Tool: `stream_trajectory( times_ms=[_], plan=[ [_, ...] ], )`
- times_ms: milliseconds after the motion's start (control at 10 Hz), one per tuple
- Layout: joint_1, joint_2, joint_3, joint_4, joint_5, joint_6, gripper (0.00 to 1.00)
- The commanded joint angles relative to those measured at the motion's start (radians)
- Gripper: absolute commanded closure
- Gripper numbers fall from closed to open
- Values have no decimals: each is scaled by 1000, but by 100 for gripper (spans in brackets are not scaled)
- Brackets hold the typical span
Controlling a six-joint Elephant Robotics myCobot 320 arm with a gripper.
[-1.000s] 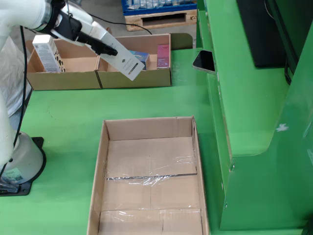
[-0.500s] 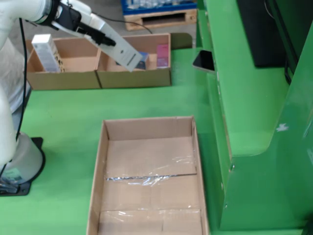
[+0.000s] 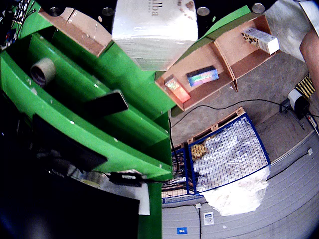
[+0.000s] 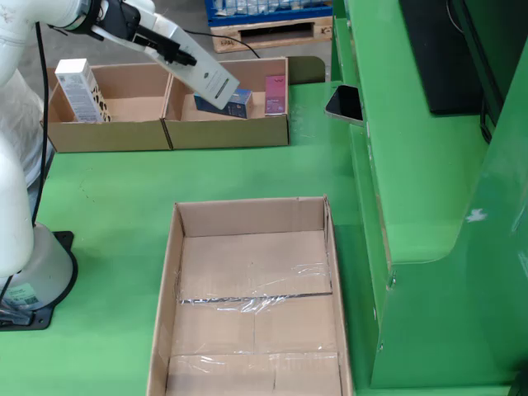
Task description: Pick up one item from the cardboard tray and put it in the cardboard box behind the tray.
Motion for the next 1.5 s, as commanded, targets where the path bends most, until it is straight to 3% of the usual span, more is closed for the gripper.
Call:
stream_trajectory(
  times_ms=[0, 800, 1400],
  plan=[
    [98, -64, 21, 133, 6, 5, 100],
    [270, -88, 21, 118, 52, -15, 100],
    [417, -11, 21, -17, 85, -34, 100]
  ],
)
